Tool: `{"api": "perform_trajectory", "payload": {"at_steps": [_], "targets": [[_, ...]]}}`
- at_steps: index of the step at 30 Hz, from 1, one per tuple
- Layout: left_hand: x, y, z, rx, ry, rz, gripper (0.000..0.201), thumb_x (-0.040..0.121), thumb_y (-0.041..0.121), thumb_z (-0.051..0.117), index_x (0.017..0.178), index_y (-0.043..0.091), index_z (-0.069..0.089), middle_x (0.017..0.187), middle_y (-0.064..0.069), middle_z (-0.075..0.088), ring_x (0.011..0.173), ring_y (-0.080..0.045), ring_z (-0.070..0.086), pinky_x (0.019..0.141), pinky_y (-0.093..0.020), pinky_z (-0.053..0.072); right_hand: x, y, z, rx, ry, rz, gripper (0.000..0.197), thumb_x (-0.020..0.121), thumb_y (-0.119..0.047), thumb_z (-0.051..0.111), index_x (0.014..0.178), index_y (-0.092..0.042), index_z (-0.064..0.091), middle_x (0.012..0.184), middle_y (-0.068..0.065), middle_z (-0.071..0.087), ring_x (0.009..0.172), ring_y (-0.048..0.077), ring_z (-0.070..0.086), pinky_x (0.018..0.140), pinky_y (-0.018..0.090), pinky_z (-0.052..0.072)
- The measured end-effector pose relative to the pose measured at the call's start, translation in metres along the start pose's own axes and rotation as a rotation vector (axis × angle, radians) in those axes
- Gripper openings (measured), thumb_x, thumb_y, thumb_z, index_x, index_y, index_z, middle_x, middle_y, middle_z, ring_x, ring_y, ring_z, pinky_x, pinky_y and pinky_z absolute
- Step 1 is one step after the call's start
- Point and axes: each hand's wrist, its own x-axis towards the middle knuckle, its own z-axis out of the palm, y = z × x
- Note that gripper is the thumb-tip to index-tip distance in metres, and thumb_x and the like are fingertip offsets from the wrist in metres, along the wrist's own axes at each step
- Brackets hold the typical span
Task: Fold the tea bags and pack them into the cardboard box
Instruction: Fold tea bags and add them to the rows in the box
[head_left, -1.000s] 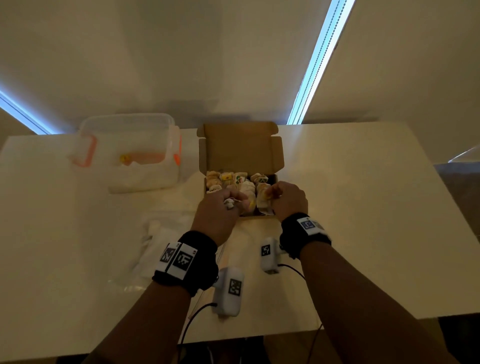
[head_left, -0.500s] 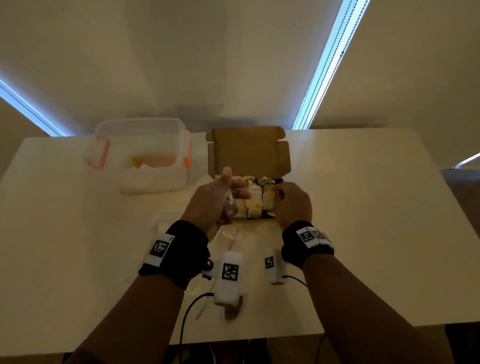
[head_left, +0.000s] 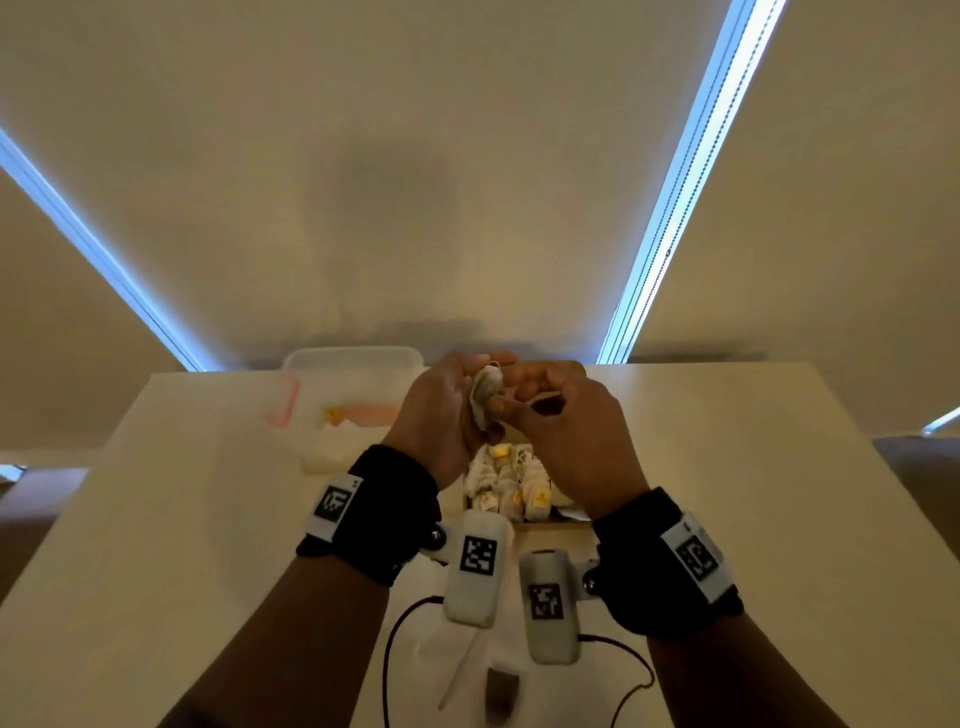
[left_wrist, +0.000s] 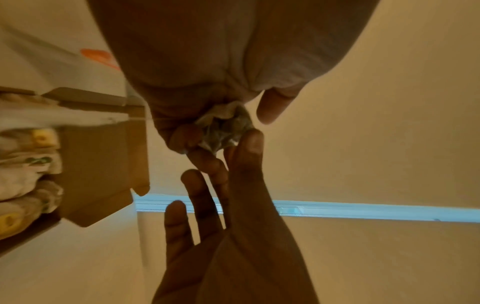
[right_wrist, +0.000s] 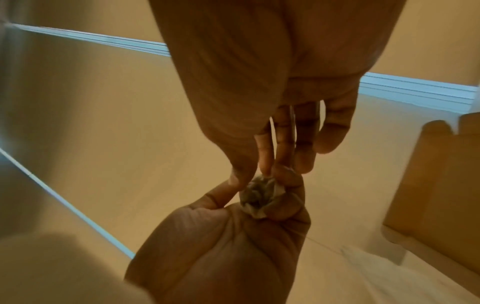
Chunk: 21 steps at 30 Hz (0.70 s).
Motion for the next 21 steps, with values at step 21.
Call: {"api": "perform_trajectory", "payload": {"at_steps": [21], "targets": [[-0.03,0.093,0.006,0.149,-0.145,0.197,0.037,0.105,0.013,0.041,0.129,-0.011,0.058,0.084,-0.012,0.063,0.074,-0.02,0.066,0.062,-0.031,0.057,0.041,-0.084,-0.007,-0.104,0.022,-0.228,0.007,0.088,-0.023,0.076,0.093,-0.028,0.074,0.09,-0.018,0.073,0.085,0.0,0.068,0.076,0.01,0.051]]}}
